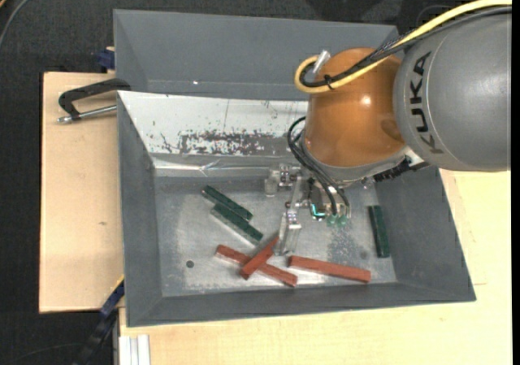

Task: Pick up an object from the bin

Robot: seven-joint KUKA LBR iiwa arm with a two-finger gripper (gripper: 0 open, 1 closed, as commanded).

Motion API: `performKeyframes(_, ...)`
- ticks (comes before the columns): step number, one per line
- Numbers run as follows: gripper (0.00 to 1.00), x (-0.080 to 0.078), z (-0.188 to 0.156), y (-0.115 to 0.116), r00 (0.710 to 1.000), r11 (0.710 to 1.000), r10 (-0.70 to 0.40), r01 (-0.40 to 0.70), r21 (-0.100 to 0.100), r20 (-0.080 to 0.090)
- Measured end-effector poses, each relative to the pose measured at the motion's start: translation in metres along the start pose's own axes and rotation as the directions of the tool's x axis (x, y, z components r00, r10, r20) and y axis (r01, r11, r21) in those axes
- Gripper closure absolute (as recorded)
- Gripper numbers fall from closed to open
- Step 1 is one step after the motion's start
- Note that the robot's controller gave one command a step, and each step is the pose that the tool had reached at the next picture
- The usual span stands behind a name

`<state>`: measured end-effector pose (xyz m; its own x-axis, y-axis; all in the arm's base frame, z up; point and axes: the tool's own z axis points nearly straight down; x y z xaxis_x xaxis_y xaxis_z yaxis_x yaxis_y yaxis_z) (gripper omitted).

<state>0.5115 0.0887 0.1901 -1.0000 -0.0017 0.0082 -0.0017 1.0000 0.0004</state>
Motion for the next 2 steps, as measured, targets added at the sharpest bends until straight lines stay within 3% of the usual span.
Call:
performKeyframes(1,0.00,-0.050,0.121,0.064,0.987,0.987,-0.159,0.159,0.000,0.012)
performKeyframes(2,0.00,-0.086,0.086,0.008,0.994,0.994,-0.111,0.111,0.003,0.020)
